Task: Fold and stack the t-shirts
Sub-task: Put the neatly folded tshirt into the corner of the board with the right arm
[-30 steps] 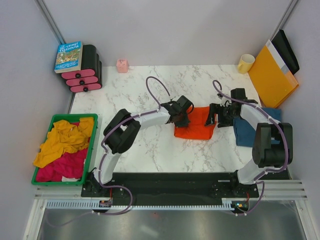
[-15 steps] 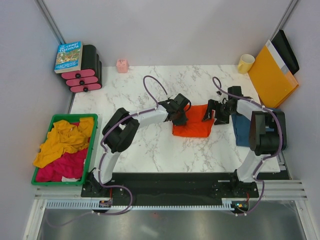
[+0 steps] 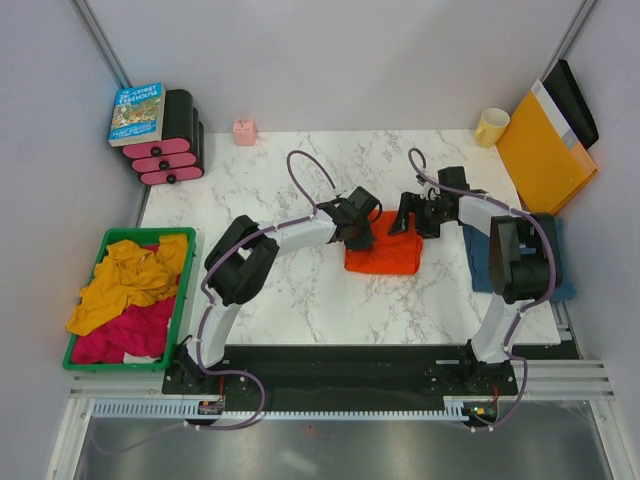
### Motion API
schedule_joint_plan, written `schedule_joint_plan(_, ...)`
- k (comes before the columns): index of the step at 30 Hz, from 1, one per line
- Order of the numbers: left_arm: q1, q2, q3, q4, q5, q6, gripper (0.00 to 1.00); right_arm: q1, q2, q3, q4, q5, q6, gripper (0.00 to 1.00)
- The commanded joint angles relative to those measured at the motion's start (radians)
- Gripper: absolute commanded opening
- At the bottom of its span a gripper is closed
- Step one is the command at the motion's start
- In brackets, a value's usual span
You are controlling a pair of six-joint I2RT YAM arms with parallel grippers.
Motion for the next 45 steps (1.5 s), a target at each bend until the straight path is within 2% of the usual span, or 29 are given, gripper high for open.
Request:
schedule_joint_plan(1, 0.021, 0.009, -0.007, -0.089, -0.040, 0.052, 0.04, 0.025, 0.070, -0.087, -0.060, 0.034, -0.023, 0.83)
schedule_joint_plan(3, 0.022, 0.011, -0.006, -0.089, -0.040, 0.052, 0.04, 0.025, 0.059, -0.104, -0.068, 0.049, -0.037, 0.80)
schedule_joint_plan(6, 0.022, 0.016, -0.002, -0.087, -0.039, 0.051, 0.04, 0.025, 0.044, -0.121, -0.066, 0.063, -0.046, 0.65)
schedule_joint_plan(7, 0.022, 0.016, -0.002, -0.089, -0.039, 0.051, 0.04, 0.025, 0.041, -0.122, -0.063, 0.065, -0.046, 0.54)
schedule_joint_plan(9, 0.022, 0.016, -0.001, -0.089, -0.039, 0.049, 0.03, 0.025, 0.026, -0.135, -0.047, 0.065, -0.041, 0.39)
schedule_joint_plan(10, 0.022, 0.016, -0.004, -0.090, -0.037, 0.048, 0.03, 0.025, 0.016, -0.141, -0.036, 0.071, -0.035, 0.23)
schedule_joint_plan(13, 0.022, 0.008, -0.012, -0.089, -0.043, 0.049, 0.03, 0.025, -0.025, -0.161, -0.002, 0.110, -0.029, 0.03)
schedule_joint_plan(14, 0.022, 0.002, -0.015, -0.089, -0.046, 0.052, 0.03, 0.025, -0.034, -0.165, 0.006, 0.123, -0.031, 0.00)
schedule_joint_plan(18, 0.021, -0.020, -0.032, -0.090, -0.054, 0.064, 0.07, 0.025, -0.059, -0.143, -0.013, 0.181, -0.060, 0.00)
schedule_joint_plan(19, 0.019, -0.027, -0.033, -0.090, -0.055, 0.072, 0.15, 0.025, -0.067, -0.133, -0.019, 0.189, -0.083, 0.00)
schedule_joint_plan(22, 0.009, -0.070, -0.050, -0.089, -0.077, 0.087, 0.30, 0.024, -0.106, -0.087, -0.062, 0.268, -0.118, 0.00)
schedule_joint_plan(23, 0.006, -0.086, -0.058, -0.089, -0.086, 0.092, 0.39, 0.024, -0.122, -0.071, -0.071, 0.291, -0.136, 0.00)
schedule_joint_plan(26, -0.016, -0.150, -0.088, -0.090, -0.114, 0.104, 0.47, 0.025, -0.183, -0.046, -0.089, 0.344, -0.172, 0.00)
schedule_joint_plan(31, -0.037, -0.280, -0.173, -0.090, -0.134, 0.094, 0.50, 0.025, -0.261, -0.004, -0.134, 0.400, -0.238, 0.00)
schedule_joint_plan(37, -0.088, -0.415, -0.294, -0.090, -0.166, 0.074, 0.49, 0.025, -0.350, 0.037, -0.194, 0.514, -0.310, 0.00)
schedule_joint_plan(45, -0.174, -0.507, -0.423, -0.092, -0.201, 0.034, 0.47, 0.010, -0.485, 0.048, -0.257, 0.624, -0.362, 0.00)
